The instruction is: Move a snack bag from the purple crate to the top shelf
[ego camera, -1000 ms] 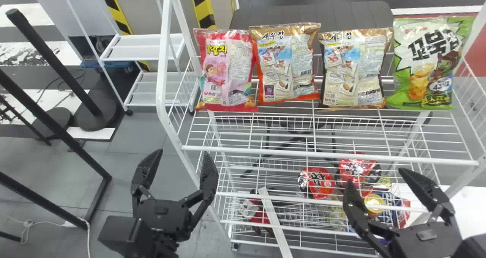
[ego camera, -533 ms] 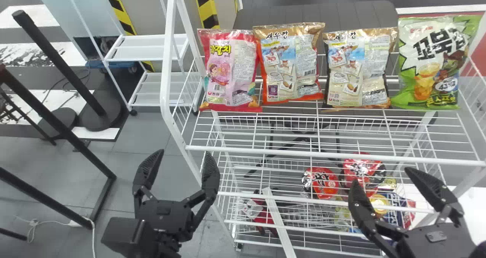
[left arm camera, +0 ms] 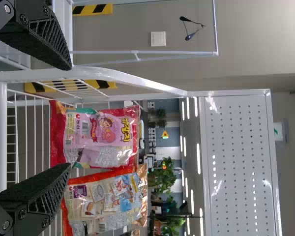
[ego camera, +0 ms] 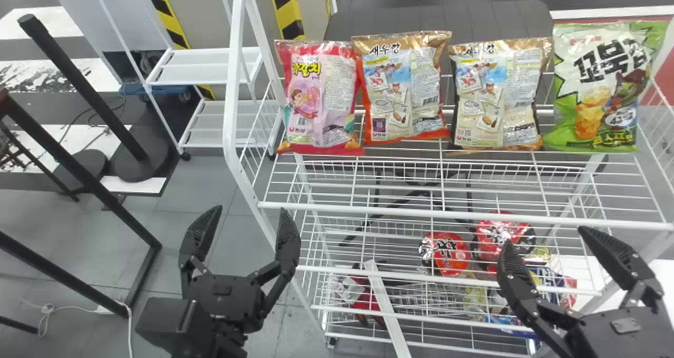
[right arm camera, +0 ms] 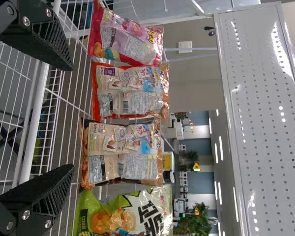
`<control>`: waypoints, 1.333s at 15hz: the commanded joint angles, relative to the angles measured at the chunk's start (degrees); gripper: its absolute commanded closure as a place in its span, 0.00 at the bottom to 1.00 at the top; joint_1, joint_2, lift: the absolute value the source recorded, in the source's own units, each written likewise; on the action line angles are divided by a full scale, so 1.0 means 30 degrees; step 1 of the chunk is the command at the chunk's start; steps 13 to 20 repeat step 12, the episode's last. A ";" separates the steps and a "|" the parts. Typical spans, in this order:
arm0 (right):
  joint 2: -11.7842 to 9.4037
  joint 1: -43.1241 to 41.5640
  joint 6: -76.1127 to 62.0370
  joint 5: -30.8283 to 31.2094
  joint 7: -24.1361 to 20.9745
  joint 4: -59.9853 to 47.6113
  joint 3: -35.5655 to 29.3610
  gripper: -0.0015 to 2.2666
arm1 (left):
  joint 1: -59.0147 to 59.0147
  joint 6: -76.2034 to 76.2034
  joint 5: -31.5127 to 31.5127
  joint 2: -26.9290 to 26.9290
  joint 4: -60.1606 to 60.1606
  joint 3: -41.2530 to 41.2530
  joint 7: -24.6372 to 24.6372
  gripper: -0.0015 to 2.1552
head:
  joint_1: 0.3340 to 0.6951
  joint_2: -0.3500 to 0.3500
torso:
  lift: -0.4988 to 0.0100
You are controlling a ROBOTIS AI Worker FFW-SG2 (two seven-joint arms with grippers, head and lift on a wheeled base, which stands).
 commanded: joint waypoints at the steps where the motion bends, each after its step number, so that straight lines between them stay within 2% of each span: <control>1: 0.0000 0.0068 -0.0107 -0.0091 -0.0036 -0.0044 -0.0250 0.06 | 0.0055 0.0053 -0.0008 0.0001 -0.0124 -0.0015 0.0000 0.06 | 1.00 0.73 | 0.98; 9: 0.0146 0.0244 -0.0400 -0.0355 -0.0182 -0.0161 -0.0865 0.06 | -0.0062 0.0580 -0.0037 0.0001 -0.0124 -0.0103 -0.0029 0.06 | 1.00 0.67 | 0.98; 20: 0.0176 0.0244 -0.0341 -0.0355 -0.0182 -0.0161 -0.0865 0.06 | -0.0062 0.0580 -0.0037 0.0001 -0.0124 -0.0132 -0.0029 0.06 | 1.00 0.67 | 0.98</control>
